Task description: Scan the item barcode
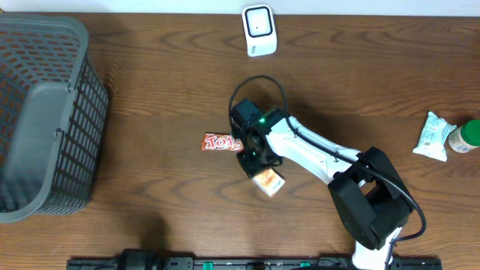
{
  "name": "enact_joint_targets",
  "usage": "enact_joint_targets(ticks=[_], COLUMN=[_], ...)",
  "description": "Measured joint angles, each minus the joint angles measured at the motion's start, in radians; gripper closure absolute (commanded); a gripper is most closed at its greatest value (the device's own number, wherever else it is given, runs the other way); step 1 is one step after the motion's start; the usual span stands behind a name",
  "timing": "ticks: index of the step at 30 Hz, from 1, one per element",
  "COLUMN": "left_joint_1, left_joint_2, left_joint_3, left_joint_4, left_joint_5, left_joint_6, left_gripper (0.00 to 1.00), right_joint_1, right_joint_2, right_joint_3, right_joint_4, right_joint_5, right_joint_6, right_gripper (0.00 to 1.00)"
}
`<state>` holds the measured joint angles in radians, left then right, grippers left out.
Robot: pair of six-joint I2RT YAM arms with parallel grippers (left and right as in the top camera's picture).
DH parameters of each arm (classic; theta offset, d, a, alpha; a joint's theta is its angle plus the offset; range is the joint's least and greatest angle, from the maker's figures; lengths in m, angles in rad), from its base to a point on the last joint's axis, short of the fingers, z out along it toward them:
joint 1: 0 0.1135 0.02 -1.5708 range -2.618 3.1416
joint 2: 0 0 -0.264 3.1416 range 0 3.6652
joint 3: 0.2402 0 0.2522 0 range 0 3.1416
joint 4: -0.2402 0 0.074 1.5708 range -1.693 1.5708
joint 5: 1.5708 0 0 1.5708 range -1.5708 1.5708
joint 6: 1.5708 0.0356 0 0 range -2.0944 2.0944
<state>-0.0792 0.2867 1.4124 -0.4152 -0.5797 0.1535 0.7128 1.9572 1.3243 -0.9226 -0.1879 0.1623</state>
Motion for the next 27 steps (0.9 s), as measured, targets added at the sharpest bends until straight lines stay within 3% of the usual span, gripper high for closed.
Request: enact_joint_targets(ticks=[5, 10, 18, 27], left_joint_1=[0.0, 0.0, 0.0, 0.0], left_joint_2=[0.0, 0.0, 0.0, 0.0], left_joint_3=[0.0, 0.0, 0.0, 0.0], left_joint_4=[0.0, 0.0, 0.0, 0.0], left_joint_5=[0.0, 0.0, 0.0, 0.0], left_joint_6=[0.0, 0.0, 0.0, 0.0], left_gripper=[0.02, 0.02, 0.02, 0.02], right_joint_1=[0.0, 0.0, 0.0, 0.001], right_joint_2=[0.0, 0.0, 0.0, 0.0], right_joint_3=[0.0, -0.001, -0.001, -0.001], right_joint_4=[-0.181, -0.288, -0.326, -0.385], right_joint_5=[-0.074, -0.023, 0.307, 0.281], right_joint_6=[-0.134, -0.2, -0.074, -0.032], right_gripper=[0.99, 0.99, 0.99, 0.99])
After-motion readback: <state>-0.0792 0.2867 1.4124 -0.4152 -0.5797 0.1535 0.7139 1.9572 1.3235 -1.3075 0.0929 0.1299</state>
